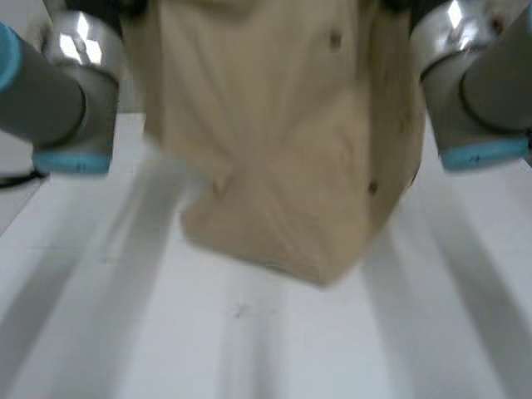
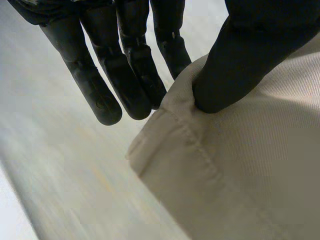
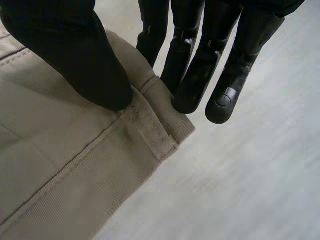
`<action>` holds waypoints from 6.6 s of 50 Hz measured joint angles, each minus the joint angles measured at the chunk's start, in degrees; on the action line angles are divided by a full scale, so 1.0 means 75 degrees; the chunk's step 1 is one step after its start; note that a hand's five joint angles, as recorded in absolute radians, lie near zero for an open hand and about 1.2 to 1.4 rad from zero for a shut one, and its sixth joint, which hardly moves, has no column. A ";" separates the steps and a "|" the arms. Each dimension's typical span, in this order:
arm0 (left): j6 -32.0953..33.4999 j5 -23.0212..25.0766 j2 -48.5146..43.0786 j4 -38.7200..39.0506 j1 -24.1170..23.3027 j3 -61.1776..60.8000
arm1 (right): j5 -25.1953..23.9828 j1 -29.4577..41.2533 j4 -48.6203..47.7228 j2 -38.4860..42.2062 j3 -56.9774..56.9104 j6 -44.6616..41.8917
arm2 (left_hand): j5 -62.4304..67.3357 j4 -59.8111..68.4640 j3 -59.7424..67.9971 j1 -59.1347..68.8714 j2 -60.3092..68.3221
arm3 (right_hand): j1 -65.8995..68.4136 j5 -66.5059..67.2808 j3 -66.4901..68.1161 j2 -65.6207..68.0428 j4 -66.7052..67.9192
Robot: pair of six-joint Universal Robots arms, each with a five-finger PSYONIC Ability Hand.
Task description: Fold the shorts.
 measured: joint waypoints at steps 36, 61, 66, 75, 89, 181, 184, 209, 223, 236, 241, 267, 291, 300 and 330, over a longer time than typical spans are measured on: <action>0.0010 -0.0284 0.3512 -0.2710 -0.0508 -0.7191 | -0.0972 -0.0749 0.4080 -0.1379 0.5151 -0.0118 | 0.0000 0.0002 0.0002 0.0000 0.0019 | 0.0001 0.0000 0.0070 0.0010 0.0001; 0.0747 0.0516 0.4354 -0.6727 -0.0456 -0.6861 | -0.1046 -0.0816 0.7685 -0.2510 0.5338 -0.2740 | 0.0000 0.0002 0.0002 0.0000 0.0019 | 0.0001 0.0001 0.0070 0.0010 0.0001; 0.1023 0.0285 0.2518 -0.5107 -0.0451 -0.6174 | -0.0792 -0.0788 0.6790 -0.1227 0.4734 -0.2621 | 0.0000 0.0002 0.0002 0.0000 0.0019 | 0.0001 0.0001 0.0070 0.0010 0.0001; 0.2172 -0.0663 0.0831 -0.2822 -0.0563 -0.2339 | -0.0078 -0.0753 0.5247 -0.0585 0.1460 -0.1417 | 0.0001 0.0013 0.0004 0.0000 0.0020 | 0.0001 0.0001 0.0070 0.0010 0.0002; 0.2208 -0.0896 0.1519 0.0657 -0.0854 -0.0652 | 0.0017 -0.0767 0.1739 -0.1770 0.0688 0.0206 | 0.0001 0.0027 0.0004 0.0000 0.0020 | 0.0001 0.0001 0.0070 0.0010 0.0001; 0.2686 0.0439 -0.2775 -0.1665 -0.1297 0.0196 | 0.0794 -0.1257 0.3330 -0.0001 0.3611 -0.0818 | 0.0128 0.0034 0.0018 0.0000 0.0038 | 0.0139 0.0254 0.0070 0.0053 0.0002; 0.2673 0.0859 -0.3656 -0.1316 -0.1184 0.1213 | 0.1063 -0.1216 0.2156 0.0338 0.3503 -0.0746 | 0.0128 0.0034 0.0018 0.0000 0.0038 | 0.0139 0.0254 0.0070 0.0053 0.0002; 0.1936 0.2102 -0.6479 0.0313 -0.0644 0.3796 | 0.1125 -0.1177 0.0742 0.2729 0.1544 -0.1587 | -0.5949 -0.6384 -0.6253 -0.6521 -0.6425 | -0.5724 -0.6724 -0.7117 -0.7048 -0.7174; 0.1362 0.1897 -0.3560 0.1754 -0.0770 0.0701 | 0.0958 -0.1270 0.1129 0.0085 0.2260 -0.0231 | -0.7008 -0.7591 -0.7505 -0.7123 -0.7625 | -0.5787 -0.6906 -0.7415 -0.7304 -0.7370; 0.0020 0.0610 0.0050 0.0306 -0.0851 -0.3347 | 0.0298 -0.1280 0.4016 -0.1270 0.4208 0.0772 | -0.7008 -0.7573 -0.7504 -0.7098 -0.7607 | -0.5774 -0.6897 -0.7386 -0.7268 -0.7349; -0.0753 0.0408 0.0736 -0.1204 -0.0818 -0.4125 | 0.0034 -0.1294 0.4186 -0.1272 0.5080 0.1199 | -0.7008 -0.7573 -0.7504 -0.7098 -0.7607 | -0.5524 -0.6518 -0.6870 -0.6792 -0.6982; -0.1805 0.0423 0.1089 -0.3166 -0.0505 -0.5339 | -0.0373 -0.1717 0.1777 0.0643 0.5555 0.0474 | -0.7008 -0.7590 -0.7505 -0.7121 -0.7622 | -0.1974 -0.2488 -0.2284 -0.2196 -0.2463; -0.1814 0.0376 0.2485 -0.3213 -0.0139 -0.5961 | -0.0449 -0.3724 0.3964 -0.0203 0.3885 -0.2022 | -0.7008 -0.7591 -0.7505 -0.7121 -0.7623 | 0.0120 -0.0153 -0.0222 -0.0002 0.0004; -0.1811 0.0382 0.2761 -0.3209 -0.0089 -0.6210 | -0.0507 -0.2211 0.4217 0.0024 0.2414 -0.2702 | -0.7008 -0.7591 -0.7505 -0.7122 -0.7623 | 0.0135 -0.0153 -0.0222 -0.0002 0.0004; -0.1791 0.0419 0.1405 -0.2472 -0.0734 -0.4385 | -0.2216 0.0001 0.3961 -0.0088 0.2244 0.0712 | -0.7009 -0.7591 -0.7505 -0.7122 -0.7623 | -0.5818 -0.6908 -0.7422 -0.7309 -0.7377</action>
